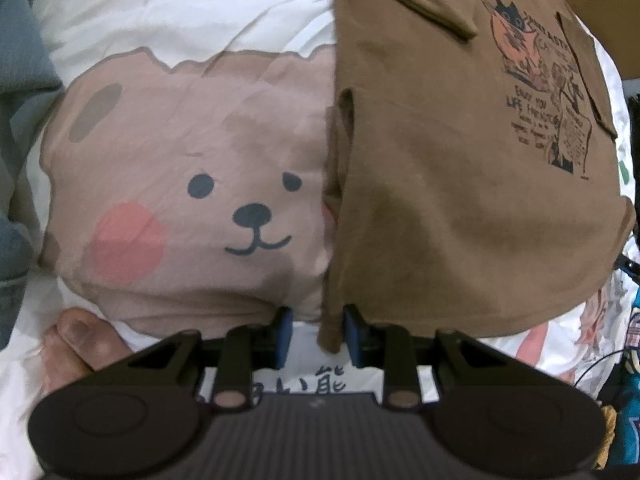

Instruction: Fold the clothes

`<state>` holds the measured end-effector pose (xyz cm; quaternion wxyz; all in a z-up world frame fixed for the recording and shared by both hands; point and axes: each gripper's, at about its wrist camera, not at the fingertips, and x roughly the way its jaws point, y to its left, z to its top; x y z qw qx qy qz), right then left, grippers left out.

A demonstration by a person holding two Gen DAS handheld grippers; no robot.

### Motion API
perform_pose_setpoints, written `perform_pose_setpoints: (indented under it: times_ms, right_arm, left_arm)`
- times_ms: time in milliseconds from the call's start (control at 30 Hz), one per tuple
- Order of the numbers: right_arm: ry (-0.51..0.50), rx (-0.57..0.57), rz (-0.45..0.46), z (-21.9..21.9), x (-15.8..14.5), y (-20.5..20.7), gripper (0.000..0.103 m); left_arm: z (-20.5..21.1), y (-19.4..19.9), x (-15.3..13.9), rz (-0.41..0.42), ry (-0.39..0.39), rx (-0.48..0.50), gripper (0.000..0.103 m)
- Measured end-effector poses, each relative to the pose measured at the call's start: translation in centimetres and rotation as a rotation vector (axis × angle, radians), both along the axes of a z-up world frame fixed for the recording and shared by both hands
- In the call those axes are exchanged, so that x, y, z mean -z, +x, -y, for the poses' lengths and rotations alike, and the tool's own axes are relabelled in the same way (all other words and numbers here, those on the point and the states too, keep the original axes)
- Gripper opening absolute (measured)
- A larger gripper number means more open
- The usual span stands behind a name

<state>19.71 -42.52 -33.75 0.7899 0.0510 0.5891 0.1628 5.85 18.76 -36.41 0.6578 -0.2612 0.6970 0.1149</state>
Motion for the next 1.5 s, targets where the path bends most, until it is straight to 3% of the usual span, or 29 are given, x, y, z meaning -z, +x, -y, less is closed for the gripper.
perform_pose_setpoints:
  times_ms: [167, 367, 800, 867, 933, 1033, 1200, 1333, 1500]
  right_arm:
    - [-0.008, -0.004, 0.001, 0.0, -0.2, -0.1, 0.021]
    - [0.01, 0.023, -0.006, 0.6, -0.3, -0.3, 0.011]
    - [0.013, 0.057, -0.006, 0.5, -0.7, -0.1, 0.01]
    - [0.019, 0.06, -0.003, 0.4, -0.8, 0.1, 0.01]
    - [0.035, 0.059, 0.006, 0.4, -1.2, 0.3, 0.01]
    - [0.06, 0.057, 0.02, 0.5, -2.0, 0.6, 0.01]
    - [0.144, 0.091, 0.037, 1.5, -3.2, 0.4, 0.009]
    - [0.232, 0.124, 0.055, 2.3, -4.4, 0.3, 0.009]
    - [0.324, 0.168, 0.095, 3.2, -6.2, 0.8, 0.008]
  left_arm:
    - [0.0, -0.1, -0.3, 0.016, -0.005, 0.006, 0.029]
    - [-0.4, -0.1, -0.3, 0.022, -0.025, -0.013, 0.028]
    - [-0.4, 0.2, -0.7, 0.056, -0.067, 0.018, 0.025]
    - [-0.3, 0.3, -0.7, 0.055, -0.078, 0.028, 0.018]
    - [-0.2, 0.4, -0.8, 0.061, -0.095, 0.034, 0.004]
    - [-0.7, 0.4, -1.9, 0.086, -0.094, 0.029, 0.004]
    - [-1.9, 0.5, -4.4, 0.141, -0.121, -0.015, 0.004]
    - [-3.6, 1.1, -6.4, 0.238, -0.088, 0.021, 0.004]
    - [-2.4, 3.8, -7.8, 0.312, -0.084, -0.033, 0.004]
